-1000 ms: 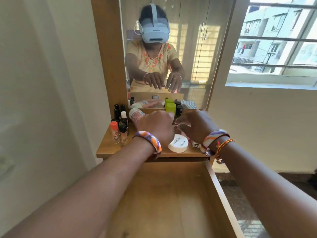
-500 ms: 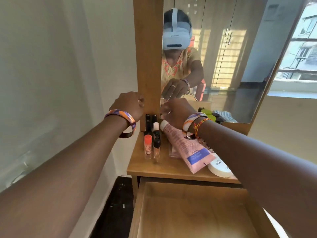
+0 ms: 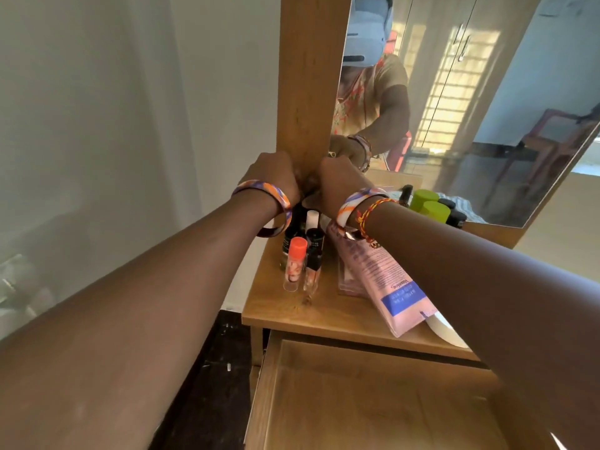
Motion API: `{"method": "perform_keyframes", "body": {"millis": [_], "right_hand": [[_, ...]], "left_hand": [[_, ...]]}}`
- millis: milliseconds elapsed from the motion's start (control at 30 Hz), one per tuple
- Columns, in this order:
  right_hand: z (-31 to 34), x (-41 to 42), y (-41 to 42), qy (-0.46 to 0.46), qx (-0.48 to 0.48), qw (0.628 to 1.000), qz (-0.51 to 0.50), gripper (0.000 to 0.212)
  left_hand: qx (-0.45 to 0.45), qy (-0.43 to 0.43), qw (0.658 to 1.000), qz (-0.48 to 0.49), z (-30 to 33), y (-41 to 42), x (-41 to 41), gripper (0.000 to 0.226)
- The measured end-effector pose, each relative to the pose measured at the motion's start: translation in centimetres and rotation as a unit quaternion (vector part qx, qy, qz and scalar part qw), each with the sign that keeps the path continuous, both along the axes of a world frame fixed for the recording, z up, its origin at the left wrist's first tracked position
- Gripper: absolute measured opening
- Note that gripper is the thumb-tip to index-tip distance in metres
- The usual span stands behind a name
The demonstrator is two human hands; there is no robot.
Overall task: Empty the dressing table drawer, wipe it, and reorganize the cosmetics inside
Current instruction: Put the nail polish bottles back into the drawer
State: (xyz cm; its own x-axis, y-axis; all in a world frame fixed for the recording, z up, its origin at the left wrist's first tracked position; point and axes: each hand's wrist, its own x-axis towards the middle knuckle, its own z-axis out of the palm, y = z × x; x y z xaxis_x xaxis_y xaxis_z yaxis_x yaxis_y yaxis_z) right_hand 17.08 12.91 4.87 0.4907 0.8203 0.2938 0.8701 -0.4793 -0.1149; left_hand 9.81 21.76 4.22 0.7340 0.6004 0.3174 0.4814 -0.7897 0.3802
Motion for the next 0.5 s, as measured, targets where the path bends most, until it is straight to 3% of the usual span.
{"method": "perform_keyframes", "body": {"millis": [167,500], "right_hand": [[-0.2,0.4,0.5,-0.002,0.031,0.999,-0.011,0.037],[4.3,-1.2,-1.7,0.043,0.142,0.988,-0.028,0.011]], "left_hand": [[0.005,-0.007,1.000,0.011,0.3,-0.1,0.0,0.020],[0.067,-0.065,0.995,0.027,5.8,-2.1,-2.6,0.024]]}}
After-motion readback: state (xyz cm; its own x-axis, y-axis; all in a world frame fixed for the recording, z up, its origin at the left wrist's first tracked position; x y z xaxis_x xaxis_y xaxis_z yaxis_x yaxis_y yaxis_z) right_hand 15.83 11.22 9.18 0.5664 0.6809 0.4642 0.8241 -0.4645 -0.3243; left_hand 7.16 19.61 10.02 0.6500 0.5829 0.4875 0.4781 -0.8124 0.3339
